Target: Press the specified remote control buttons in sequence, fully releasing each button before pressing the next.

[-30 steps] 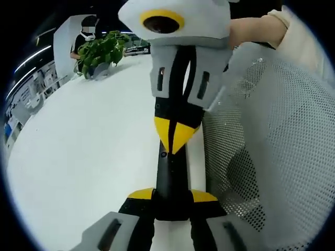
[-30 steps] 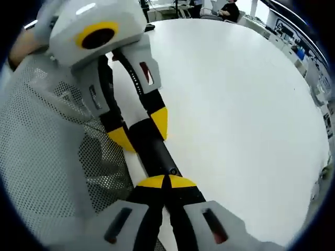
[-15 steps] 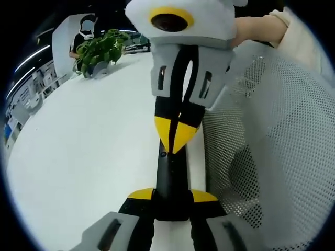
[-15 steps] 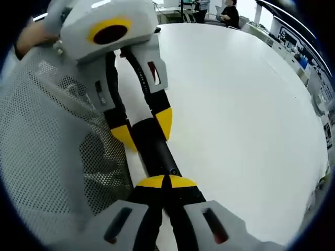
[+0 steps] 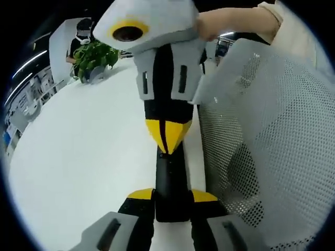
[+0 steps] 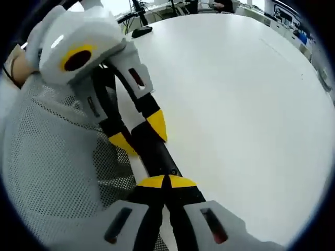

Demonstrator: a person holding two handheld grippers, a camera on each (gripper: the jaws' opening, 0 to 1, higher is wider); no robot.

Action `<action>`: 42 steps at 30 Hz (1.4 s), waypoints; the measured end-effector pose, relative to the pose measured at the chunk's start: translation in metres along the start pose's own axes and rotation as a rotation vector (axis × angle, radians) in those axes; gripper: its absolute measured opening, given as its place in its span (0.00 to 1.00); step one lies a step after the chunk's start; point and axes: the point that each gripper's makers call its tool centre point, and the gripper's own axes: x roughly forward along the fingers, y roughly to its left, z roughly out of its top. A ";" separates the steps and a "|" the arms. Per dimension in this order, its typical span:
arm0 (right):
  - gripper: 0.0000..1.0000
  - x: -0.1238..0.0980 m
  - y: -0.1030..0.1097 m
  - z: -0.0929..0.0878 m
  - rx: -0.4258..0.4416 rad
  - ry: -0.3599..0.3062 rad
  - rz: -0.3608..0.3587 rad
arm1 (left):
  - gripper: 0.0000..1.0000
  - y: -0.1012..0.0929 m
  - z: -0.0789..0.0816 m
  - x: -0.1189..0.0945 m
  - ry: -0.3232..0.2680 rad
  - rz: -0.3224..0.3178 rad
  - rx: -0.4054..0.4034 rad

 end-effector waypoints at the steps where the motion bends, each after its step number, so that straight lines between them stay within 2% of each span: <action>1: 0.00 0.000 0.000 0.000 0.006 0.001 0.006 | 0.26 0.003 0.000 0.001 0.004 0.006 -0.023; 8: 0.00 -0.001 0.000 0.001 0.023 -0.001 0.032 | 0.25 0.003 0.001 0.001 0.003 0.005 -0.040; 12: 0.00 -0.009 -0.015 0.013 0.084 -0.078 -0.009 | 0.25 0.003 0.001 0.000 0.014 0.005 -0.037; 15: 0.00 -0.010 -0.015 0.015 0.065 -0.071 -0.010 | 0.24 0.003 0.001 0.000 0.020 0.004 -0.036; 19: 0.00 -0.003 -0.008 0.005 -0.103 0.032 -0.023 | 0.24 0.002 0.001 -0.001 0.025 0.004 -0.035; 21: 0.00 0.001 -0.005 0.002 -0.143 0.063 -0.015 | 0.24 0.002 0.001 -0.001 0.027 0.004 -0.033; 23: 0.00 0.002 -0.006 0.000 -0.176 0.088 -0.029 | 0.24 0.002 0.001 -0.001 0.029 0.004 -0.034; 26: 0.00 0.004 -0.004 0.005 -0.187 0.090 -0.007 | 0.24 0.002 0.001 -0.001 0.032 0.006 -0.035; 29: 0.00 0.004 -0.005 0.004 -0.213 0.136 -0.007 | 0.24 0.002 0.001 -0.001 0.031 0.006 -0.038; 31: 0.00 0.004 -0.004 0.004 -0.243 0.173 -0.013 | 0.24 0.002 0.001 -0.001 0.022 0.008 -0.050; 32: 0.00 0.004 -0.004 0.004 -0.251 0.190 -0.015 | 0.24 0.003 0.003 -0.001 -0.007 0.010 -0.095; 35: 0.00 0.005 -0.005 0.003 -0.197 0.263 -0.006 | 0.24 0.004 0.001 -0.002 -0.019 0.006 -0.107; 39: 0.00 0.006 -0.006 0.004 -0.172 0.297 0.003 | 0.24 0.004 0.002 -0.002 -0.026 0.006 -0.112; 42: 0.00 0.005 -0.006 0.003 -0.144 0.296 0.007 | 0.24 0.003 0.002 -0.002 -0.030 0.006 -0.114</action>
